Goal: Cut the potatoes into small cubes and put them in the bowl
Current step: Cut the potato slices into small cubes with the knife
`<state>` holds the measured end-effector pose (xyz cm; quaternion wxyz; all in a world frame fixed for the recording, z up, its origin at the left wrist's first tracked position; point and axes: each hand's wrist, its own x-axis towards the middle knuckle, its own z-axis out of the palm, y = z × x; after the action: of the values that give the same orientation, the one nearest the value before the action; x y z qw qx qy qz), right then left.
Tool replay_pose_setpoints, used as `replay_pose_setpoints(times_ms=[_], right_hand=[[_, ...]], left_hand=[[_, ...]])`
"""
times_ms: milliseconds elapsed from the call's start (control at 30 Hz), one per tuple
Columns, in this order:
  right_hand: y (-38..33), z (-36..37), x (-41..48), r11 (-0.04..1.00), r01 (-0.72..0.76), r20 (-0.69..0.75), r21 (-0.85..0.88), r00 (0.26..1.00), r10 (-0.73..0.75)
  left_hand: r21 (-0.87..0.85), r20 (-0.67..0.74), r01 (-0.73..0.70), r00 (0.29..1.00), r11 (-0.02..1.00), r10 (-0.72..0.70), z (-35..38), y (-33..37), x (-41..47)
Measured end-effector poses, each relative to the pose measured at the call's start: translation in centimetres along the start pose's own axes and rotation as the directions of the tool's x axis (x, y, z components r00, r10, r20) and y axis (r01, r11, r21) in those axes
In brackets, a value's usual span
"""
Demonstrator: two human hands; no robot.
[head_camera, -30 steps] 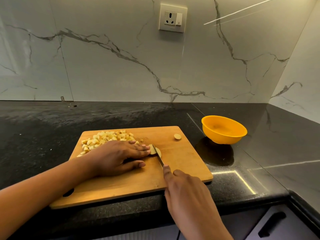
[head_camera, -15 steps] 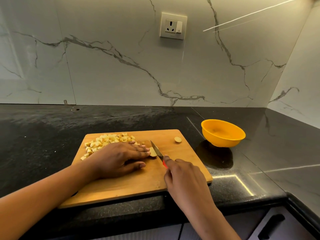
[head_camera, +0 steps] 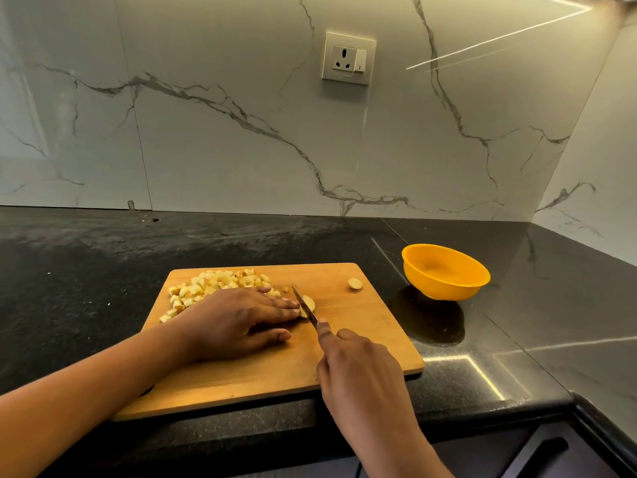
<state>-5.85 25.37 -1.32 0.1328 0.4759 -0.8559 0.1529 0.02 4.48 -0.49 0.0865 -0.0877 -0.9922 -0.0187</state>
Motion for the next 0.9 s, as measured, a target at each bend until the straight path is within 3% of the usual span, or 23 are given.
replay_pose_setpoints(times_ms=[167, 367, 500, 667, 800, 900], right_hand=[[-0.7, 0.2, 1.4, 0.995, 0.018, 0.132, -0.094, 0.991, -0.005], [-0.3, -1.4, -2.5, 0.999, 0.044, 0.166, -0.018, 0.985, -0.040], [0.5, -2.3, -3.0, 0.998, 0.029, 0.086, 0.053, 0.996, -0.034], [1.7, -0.8, -0.4, 0.996, -0.030, -0.016, 0.088, 0.999, 0.032], [2.3, 0.0, 0.7, 0.988, -0.052, -0.042, 0.148, 0.997, 0.058], [2.5, -0.2, 0.7, 0.962, -0.107, -0.019, 0.250, 0.993, 0.115]], left_hand=[[-0.015, -0.001, -0.012, 1.000, 1.000, 0.011, 0.2, -0.2, -0.1], [-0.029, -0.015, -0.008, 1.000, 1.000, 0.007, 0.3, -0.3, -0.1], [-0.050, -0.049, 0.031, 0.998, 0.998, -0.034, 0.5, -0.4, -0.1], [-0.079, -0.199, 0.101, 0.973, 0.992, -0.114, 0.4, -0.7, 0.4], [-0.118, -0.082, 0.157, 0.982, 0.980, -0.168, -0.1, -0.9, 1.7], [-0.130, -0.092, 0.152, 0.982, 0.980, -0.165, -0.3, -1.1, 2.4]])
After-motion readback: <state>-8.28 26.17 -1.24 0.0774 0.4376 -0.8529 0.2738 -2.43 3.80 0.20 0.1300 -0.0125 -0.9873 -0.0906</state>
